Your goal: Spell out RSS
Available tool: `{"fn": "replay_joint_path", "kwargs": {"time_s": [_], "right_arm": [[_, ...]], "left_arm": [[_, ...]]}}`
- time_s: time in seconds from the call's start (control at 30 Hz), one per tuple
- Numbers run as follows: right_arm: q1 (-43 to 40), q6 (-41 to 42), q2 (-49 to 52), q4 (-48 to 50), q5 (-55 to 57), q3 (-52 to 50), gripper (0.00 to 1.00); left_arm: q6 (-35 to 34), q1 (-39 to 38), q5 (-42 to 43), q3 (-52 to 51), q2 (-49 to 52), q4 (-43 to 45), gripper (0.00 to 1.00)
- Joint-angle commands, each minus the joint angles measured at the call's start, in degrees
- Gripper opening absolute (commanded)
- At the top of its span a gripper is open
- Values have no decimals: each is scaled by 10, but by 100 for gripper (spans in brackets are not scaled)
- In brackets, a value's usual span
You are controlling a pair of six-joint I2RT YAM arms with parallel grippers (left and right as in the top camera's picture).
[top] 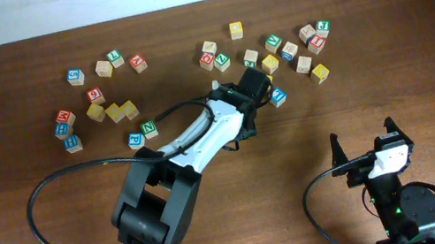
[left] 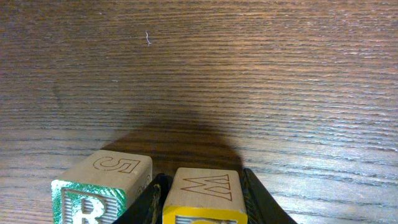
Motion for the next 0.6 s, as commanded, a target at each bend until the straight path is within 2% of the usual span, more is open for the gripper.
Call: {"fn": "replay_joint_path", "kwargs": {"time_s": [0.0, 0.57], "right_arm": [[3, 2, 0, -3, 1, -3, 98], [3, 2, 0, -3, 1, -3, 98]], "left_arm": [[17, 0, 2, 0, -11, -2, 26], [13, 3, 2, 0, -11, 8, 29]]}}
